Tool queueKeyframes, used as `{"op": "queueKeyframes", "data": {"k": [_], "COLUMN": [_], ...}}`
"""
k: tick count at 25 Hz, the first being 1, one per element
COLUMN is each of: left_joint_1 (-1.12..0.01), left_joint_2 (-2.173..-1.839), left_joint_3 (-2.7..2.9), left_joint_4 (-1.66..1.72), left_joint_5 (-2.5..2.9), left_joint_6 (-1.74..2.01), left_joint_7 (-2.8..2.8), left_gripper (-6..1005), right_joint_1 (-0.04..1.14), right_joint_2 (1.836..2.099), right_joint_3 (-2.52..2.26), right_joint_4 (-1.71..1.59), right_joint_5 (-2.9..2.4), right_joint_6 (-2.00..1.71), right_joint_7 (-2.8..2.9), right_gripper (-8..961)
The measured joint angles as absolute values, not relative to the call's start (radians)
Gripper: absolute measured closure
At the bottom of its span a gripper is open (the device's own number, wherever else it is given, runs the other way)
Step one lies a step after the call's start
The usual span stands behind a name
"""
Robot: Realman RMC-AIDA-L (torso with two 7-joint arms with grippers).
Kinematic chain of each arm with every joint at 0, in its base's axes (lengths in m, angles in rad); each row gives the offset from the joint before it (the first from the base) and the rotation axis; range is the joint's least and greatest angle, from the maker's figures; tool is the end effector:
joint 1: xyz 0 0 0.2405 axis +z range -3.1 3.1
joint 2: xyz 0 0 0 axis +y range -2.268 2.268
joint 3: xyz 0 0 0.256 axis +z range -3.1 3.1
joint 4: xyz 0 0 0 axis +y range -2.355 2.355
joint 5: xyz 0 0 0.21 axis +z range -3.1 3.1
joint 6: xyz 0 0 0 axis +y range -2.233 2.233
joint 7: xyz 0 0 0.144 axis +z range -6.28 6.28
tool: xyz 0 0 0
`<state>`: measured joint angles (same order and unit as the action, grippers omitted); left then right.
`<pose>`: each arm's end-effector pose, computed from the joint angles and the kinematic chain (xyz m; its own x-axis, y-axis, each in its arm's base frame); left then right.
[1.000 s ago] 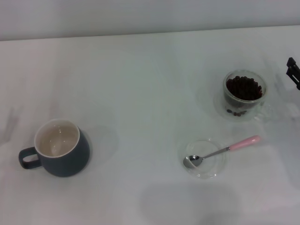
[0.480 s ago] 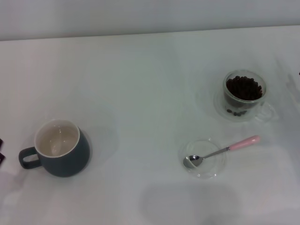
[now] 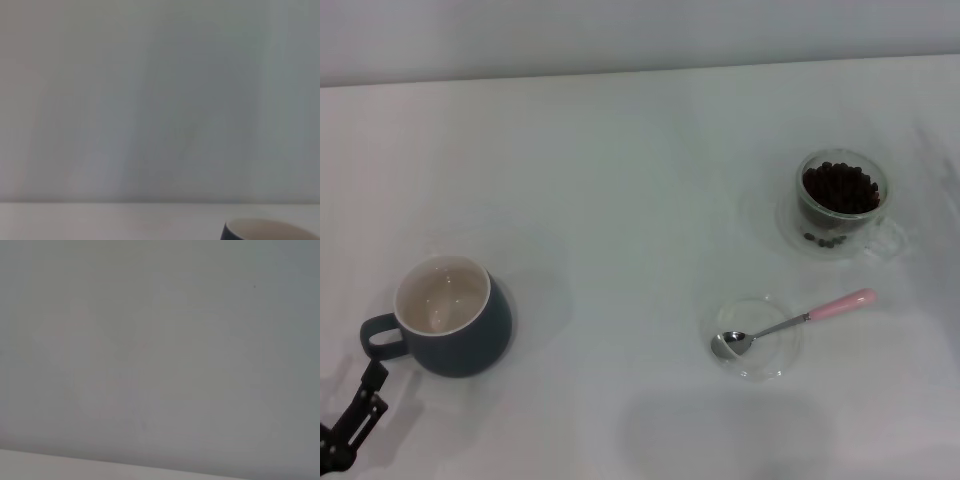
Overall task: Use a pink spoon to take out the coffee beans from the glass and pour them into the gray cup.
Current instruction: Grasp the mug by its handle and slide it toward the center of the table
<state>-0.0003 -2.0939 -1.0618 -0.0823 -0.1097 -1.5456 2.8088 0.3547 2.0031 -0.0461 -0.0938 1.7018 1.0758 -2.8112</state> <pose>-0.3638 0.1477 -0.0436 0.6502 0.0810 0.7554 0.7198 -0.3838 -0.5784 0.4228 0.2925 0.0511 0.7699 -0.1590 -0.6180 -0.6237 0.0172 -0.7815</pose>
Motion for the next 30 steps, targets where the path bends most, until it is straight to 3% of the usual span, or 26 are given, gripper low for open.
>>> {"op": "queueKeyframes", "data": {"k": [30], "left_joint_1": [-0.084], "left_joint_2": [-2.088], "left_joint_3": [-1.071], "left_joint_4": [-0.094], "left_joint_5": [-0.142], "left_joint_6": [-1.355], "left_joint_7": [2.748], "left_gripper": [137], "right_joint_1": [0.296], "right_joint_2": [2.005], "right_joint_3": [-0.049], "right_joint_4": [-0.081], "right_joint_5": [1.695], "right_joint_6": [1.149], "right_joint_7": [-2.809], "right_gripper": [170]}}
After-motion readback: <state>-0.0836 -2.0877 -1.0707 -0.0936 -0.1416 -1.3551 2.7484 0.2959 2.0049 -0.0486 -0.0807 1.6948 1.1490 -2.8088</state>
